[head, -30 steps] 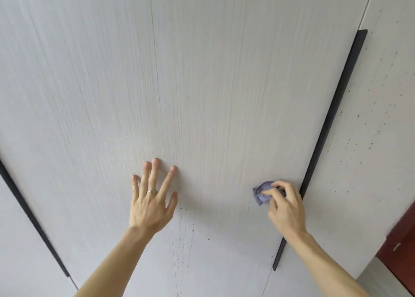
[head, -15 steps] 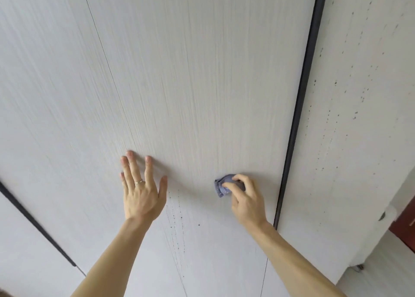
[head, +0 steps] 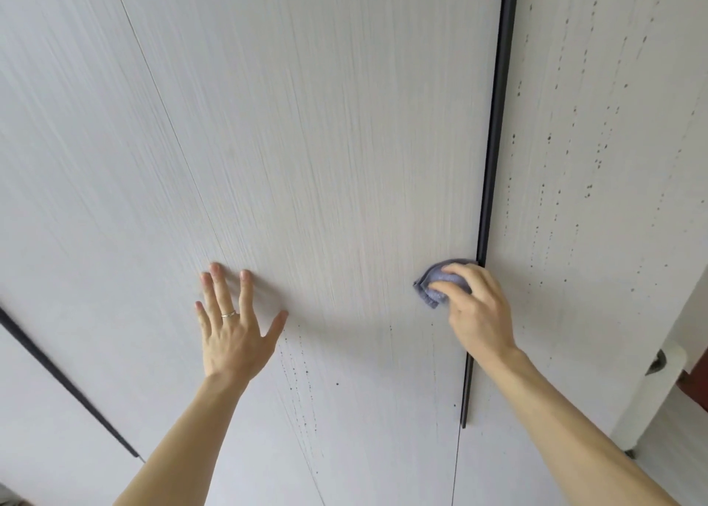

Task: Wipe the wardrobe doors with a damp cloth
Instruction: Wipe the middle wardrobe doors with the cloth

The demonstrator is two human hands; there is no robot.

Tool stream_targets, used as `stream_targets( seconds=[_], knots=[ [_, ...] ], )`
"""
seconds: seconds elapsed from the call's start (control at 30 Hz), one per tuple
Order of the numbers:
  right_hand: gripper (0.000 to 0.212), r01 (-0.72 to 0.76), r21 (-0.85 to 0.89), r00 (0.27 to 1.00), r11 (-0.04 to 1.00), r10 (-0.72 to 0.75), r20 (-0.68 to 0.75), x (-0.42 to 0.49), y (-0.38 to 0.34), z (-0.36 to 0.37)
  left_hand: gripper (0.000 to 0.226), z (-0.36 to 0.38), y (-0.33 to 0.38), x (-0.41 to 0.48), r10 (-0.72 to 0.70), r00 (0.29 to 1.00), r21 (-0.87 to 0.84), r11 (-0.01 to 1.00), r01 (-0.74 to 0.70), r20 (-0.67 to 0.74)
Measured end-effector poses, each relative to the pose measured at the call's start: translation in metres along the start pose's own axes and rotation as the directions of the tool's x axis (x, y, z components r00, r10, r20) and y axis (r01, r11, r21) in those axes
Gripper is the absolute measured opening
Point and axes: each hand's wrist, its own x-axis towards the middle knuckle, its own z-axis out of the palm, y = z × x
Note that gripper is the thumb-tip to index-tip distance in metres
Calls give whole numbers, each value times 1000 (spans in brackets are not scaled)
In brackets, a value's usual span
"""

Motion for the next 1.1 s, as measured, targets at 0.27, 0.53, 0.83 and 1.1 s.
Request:
stream_targets(
  seconds=[0.27,0.53,0.83,1.1],
  knots=[
    [22,-143,72,946,987,115,303,-94,9,14,100,-1,-2,0,0,1000,1,1000,0,6],
    [36,-198,145,980,969,197,23,5,-8,-10,107,1,-1,0,-6,1000,5,1000,6,6],
    [27,-204,149,905,968,128,407,-75,-15,32,100,3,-5,2,-6,1000,3,1000,6,8],
    [28,-16,139,980,990,-12,199,-17,-36,25,104,2,-6,3,-24,1000,9,1000,24,15]
  ],
)
